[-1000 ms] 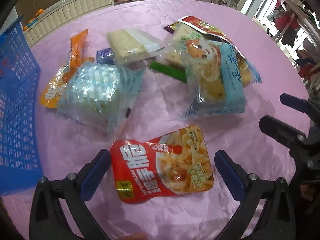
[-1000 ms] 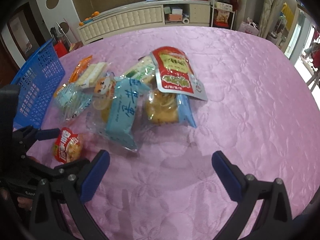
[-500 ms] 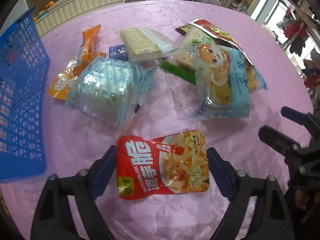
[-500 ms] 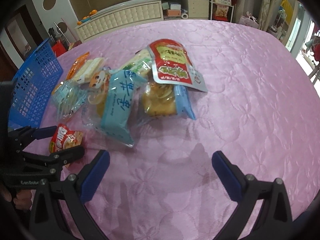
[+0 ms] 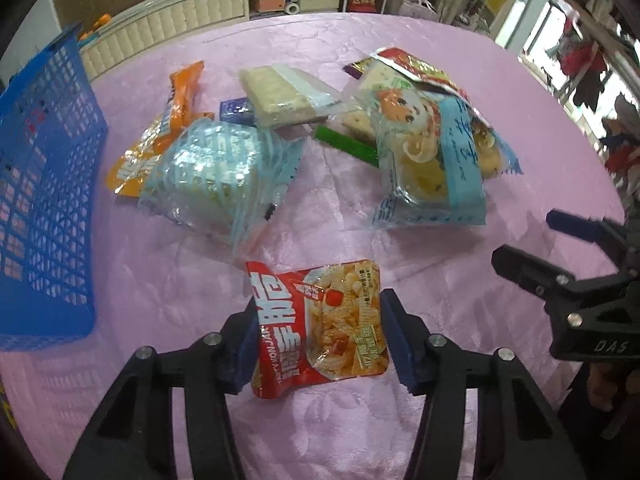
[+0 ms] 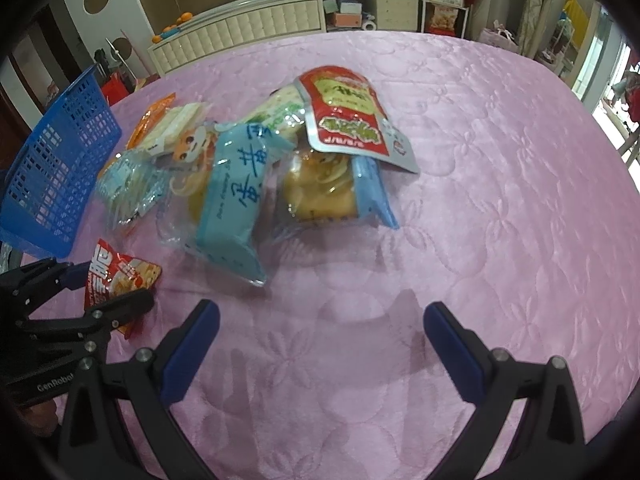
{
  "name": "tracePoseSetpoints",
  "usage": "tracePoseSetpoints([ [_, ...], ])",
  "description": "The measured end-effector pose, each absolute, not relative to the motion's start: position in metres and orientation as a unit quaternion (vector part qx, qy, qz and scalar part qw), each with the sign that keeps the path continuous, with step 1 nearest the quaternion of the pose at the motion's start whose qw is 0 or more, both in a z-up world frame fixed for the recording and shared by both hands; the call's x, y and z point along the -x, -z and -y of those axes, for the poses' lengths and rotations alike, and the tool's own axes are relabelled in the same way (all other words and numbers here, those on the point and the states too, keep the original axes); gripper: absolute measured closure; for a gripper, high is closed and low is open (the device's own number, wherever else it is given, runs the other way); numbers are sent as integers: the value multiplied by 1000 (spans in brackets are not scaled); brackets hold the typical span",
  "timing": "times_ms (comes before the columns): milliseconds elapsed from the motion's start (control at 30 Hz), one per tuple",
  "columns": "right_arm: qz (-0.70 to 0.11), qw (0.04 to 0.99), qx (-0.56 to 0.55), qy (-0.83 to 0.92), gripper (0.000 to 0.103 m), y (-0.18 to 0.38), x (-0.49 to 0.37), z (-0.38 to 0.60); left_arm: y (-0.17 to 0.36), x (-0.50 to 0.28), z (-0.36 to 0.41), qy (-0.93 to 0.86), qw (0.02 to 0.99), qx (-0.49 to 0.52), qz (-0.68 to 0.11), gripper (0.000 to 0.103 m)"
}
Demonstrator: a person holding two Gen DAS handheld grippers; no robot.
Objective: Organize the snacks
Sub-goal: 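Lift the red pouch with the left tool while the right tool grasps the blue-labelled bread bag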
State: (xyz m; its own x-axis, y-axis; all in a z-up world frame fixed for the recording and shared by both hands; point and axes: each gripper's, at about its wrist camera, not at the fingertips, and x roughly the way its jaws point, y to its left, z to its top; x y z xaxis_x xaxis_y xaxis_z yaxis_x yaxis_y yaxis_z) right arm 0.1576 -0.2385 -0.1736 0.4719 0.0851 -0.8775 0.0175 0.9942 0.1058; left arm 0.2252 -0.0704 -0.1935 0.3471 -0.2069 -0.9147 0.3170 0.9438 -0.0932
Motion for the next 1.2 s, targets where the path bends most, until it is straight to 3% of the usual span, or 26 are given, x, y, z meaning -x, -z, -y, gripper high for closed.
tracePoseSetpoints([
  [100,-510,858,-60,-22,0,168,-158,241,185,-220,49,162,824,-20,-542,72],
  [300,-514,853,-83,-19,0,164,-163,242,181,-223,34,153,832,-6,-534,89],
  [967,-505,862,-48,-17,1,152,-211,173,173,-215,9,151,847,54,-506,91],
  [1067,-517,855,-48,-22,8,160,-216,169,176,-213,12,149,848,47,-507,91],
  [1133,-526,849,-46,-24,21,169,-218,168,176,-212,11,148,849,44,-506,91],
  [1200,-526,848,-59,-36,27,173,-217,170,174,-211,14,147,850,39,-505,91],
])
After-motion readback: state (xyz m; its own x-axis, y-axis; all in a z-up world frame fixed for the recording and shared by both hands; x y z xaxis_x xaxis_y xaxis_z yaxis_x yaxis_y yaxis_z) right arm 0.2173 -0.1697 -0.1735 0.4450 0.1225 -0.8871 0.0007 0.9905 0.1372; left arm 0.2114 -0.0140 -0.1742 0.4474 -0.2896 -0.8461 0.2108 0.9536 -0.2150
